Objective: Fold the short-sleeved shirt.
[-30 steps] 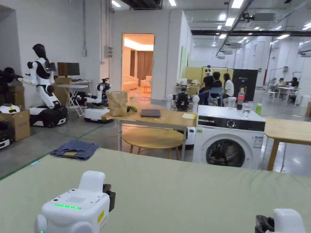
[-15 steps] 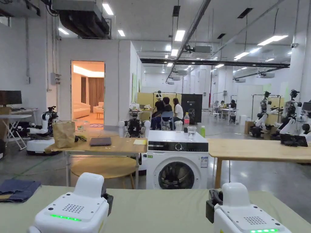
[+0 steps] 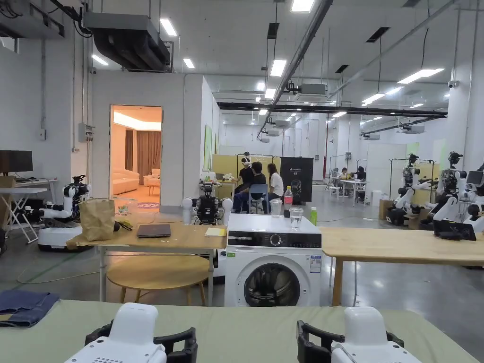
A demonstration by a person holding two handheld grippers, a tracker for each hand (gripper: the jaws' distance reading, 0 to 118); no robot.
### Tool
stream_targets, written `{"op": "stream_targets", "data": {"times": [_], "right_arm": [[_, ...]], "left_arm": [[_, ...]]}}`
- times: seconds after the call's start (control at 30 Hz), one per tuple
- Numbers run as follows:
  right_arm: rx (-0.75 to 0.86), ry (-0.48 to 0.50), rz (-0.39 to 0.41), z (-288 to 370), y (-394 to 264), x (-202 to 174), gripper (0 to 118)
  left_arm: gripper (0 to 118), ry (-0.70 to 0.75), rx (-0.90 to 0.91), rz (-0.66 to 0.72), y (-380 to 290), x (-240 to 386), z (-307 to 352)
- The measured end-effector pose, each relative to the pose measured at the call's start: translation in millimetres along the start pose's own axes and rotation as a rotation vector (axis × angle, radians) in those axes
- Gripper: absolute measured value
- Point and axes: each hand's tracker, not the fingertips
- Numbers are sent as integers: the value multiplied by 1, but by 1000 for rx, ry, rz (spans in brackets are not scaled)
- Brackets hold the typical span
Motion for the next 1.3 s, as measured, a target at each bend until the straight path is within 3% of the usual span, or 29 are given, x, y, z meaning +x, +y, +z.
{"op": "stream_targets", "data": {"times": [0.23, 0.37, 0.43, 0.53, 0.67, 1.3], "right_arm": [[1, -20, 96, -1, -1, -16, 108], [-32, 6, 27, -1, 3, -16, 108], [-59, -35, -23, -1, 7, -16, 108], [-36, -125, -14, 1, 9, -21, 108], [-5, -163, 27, 7, 10, -31, 108], [-42, -142, -45, 7, 12, -28, 108]], "left_arm": [[106, 3, 16, -6, 2, 1, 5], [106, 15, 25, 9, 3, 0, 9], [106, 28, 30, 16, 4, 0, 11], [106, 40, 40, 25, 5, -2, 14], [106, 43, 49, 34, 4, -3, 15], [106, 47, 36, 40, 0, -3, 13]]}}
